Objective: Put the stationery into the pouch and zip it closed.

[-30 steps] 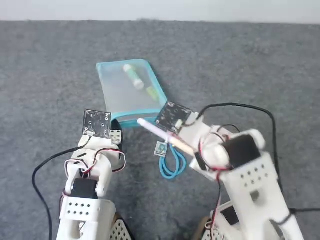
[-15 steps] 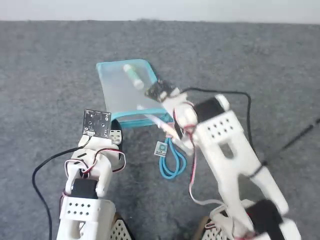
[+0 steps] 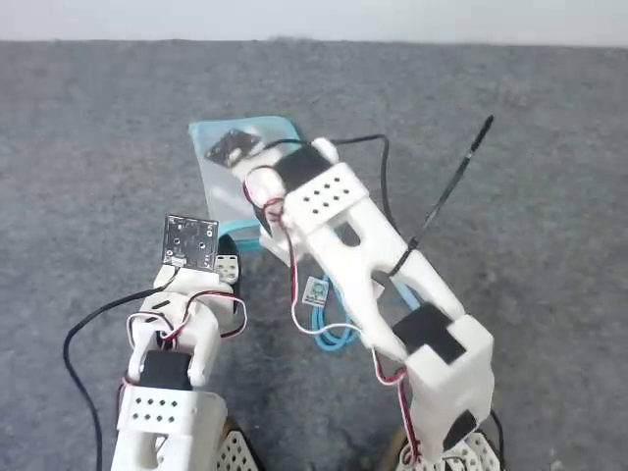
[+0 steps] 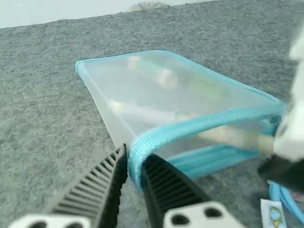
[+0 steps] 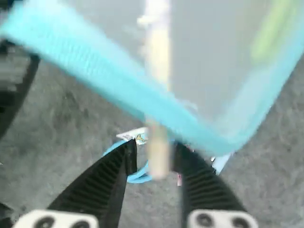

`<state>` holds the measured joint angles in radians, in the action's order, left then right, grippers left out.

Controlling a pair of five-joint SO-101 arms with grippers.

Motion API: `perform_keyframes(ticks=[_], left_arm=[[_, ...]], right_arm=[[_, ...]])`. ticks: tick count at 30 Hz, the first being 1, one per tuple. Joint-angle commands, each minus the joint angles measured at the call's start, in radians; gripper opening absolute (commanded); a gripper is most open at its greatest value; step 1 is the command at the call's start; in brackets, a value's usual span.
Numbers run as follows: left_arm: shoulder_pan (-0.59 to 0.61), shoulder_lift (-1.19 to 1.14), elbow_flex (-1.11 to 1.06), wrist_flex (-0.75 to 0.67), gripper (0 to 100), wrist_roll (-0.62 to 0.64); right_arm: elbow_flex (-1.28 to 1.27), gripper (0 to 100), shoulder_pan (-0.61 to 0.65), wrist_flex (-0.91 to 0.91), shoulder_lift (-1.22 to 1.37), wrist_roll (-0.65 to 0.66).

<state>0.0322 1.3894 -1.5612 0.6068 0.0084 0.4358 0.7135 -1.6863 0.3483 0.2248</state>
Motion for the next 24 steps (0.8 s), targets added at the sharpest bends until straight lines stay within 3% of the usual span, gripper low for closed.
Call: perform_keyframes(ticks=[1,13,18,24], left_arm=[[-0.002,-0.014,0.044,-0.017,1,0.017],[0.003,-0.014,0.045,-0.018,1,0.017],[0.006,-0.014,0.048,-0.018,1,0.017],[0.006,-0.014,0.048,-0.018,1,0.017]], right_arm=[[0.153,19.9,-0.013,-0.050,-0.039,-0.052],[0.061,18.4,-0.028,-0.108,-0.332,-0.003],[-0.265,18.4,-0.145,-0.065,-0.499,0.098],[-0.764,18.4,-0.320,0.168,-0.659,0.241]])
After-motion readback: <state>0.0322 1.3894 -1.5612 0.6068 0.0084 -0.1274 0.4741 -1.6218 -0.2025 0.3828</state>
